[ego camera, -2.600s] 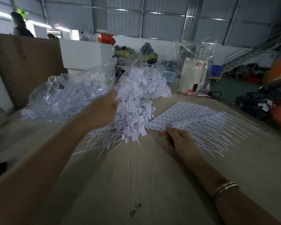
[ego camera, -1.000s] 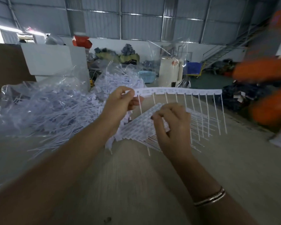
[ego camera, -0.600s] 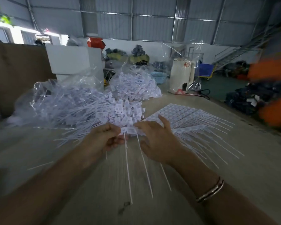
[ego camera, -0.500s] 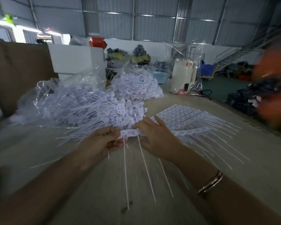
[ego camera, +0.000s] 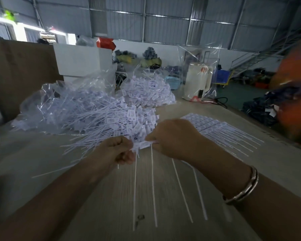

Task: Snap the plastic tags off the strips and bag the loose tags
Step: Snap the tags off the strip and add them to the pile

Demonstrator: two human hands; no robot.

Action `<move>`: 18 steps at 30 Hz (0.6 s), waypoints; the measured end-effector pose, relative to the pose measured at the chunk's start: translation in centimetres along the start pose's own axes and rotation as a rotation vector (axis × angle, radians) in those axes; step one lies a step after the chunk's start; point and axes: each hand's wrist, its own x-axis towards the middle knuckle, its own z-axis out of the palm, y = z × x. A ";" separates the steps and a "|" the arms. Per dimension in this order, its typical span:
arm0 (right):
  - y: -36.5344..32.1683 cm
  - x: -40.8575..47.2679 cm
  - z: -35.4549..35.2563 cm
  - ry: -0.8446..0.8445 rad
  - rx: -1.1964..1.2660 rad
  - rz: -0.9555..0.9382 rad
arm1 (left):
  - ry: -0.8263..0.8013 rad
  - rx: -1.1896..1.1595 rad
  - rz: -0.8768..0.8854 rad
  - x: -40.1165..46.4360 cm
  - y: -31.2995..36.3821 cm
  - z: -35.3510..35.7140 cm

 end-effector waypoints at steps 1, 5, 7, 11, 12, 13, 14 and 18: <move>-0.2 -0.1 0.4 -0.039 0.049 0.035 | -0.018 0.068 -0.005 -0.1 -0.1 -0.2; -0.8 -0.7 3.1 -0.119 0.175 0.086 | -0.039 0.370 -0.037 -0.1 -1.1 -0.5; -1.0 -1.4 4.8 -0.158 0.323 0.106 | -0.030 0.435 -0.039 -0.1 -1.2 -0.9; -1.6 -2.8 7.1 -0.118 0.679 0.198 | -0.020 0.482 -0.049 0.1 -1.6 -1.3; -1.4 -3.0 7.5 -0.104 0.647 0.217 | -0.018 0.465 -0.049 0.2 -1.7 -1.2; -1.1 -3.1 7.8 -0.103 0.577 0.223 | -0.016 0.436 -0.047 0.3 -1.7 -0.9; -0.7 -3.1 8.0 -0.115 0.490 0.224 | -0.011 0.415 -0.034 0.5 -1.7 -0.6; 0.9 -3.0 8.2 -0.195 0.341 0.241 | 0.014 0.407 0.037 0.8 -1.3 0.8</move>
